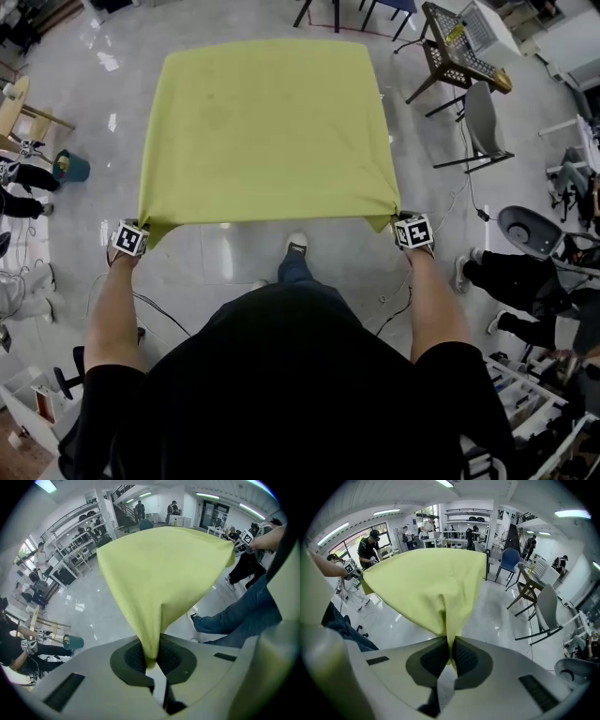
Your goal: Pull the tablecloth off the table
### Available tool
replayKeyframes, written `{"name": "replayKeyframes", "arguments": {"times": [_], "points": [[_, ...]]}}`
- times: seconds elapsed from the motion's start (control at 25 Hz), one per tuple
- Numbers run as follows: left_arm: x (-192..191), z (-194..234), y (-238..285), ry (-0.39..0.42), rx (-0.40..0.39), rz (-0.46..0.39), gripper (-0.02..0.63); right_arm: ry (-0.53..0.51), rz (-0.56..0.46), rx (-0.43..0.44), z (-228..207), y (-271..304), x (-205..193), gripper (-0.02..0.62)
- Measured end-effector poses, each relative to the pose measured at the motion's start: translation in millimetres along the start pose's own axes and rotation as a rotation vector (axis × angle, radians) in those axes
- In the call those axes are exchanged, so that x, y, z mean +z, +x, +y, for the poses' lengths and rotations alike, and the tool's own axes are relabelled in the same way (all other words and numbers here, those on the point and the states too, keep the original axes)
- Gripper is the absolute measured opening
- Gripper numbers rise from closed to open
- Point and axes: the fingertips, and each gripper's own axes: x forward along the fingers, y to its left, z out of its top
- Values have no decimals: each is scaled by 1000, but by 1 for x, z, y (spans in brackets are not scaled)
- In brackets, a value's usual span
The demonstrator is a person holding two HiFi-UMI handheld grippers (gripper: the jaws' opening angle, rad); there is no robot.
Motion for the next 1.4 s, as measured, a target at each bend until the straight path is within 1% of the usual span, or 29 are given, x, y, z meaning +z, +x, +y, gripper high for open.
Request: {"name": "replayKeyframes", "arguments": {"times": [0.12, 0.24, 0.32, 0.52, 0.72, 0.88, 1.0, 1.24, 1.4], "points": [[-24, 1, -17, -4, -1, -37, 25, 9, -17, -21, 30, -22, -17, 25], [-42, 1, -34, -9, 10, -55, 25, 29, -46, -35, 50, -39, -27, 25], [-48, 2, -47, -11, 20, -75, 25, 43, -62, -37, 61, -49, -35, 23], [-55, -1, -79, -20, 35, -156, 25, 74, -94, -32, 84, -71, -59, 23], [-67, 3, -109, -47, 43, -251, 25, 74, -136, -87, 107, -104, -68, 23], [-82, 0, -140, -33, 67, -307, 25, 90, -156, -108, 127, -129, -83, 23], [-98, -6, -148, -20, 80, -324, 25, 109, -164, -116, 139, -141, -98, 23], [-135, -33, -160, -32, 53, -344, 25, 139, -157, -129, 163, -158, -136, 23], [-146, -37, -168, -40, 50, -354, 25, 148, -153, -137, 172, -164, -144, 23]]}}
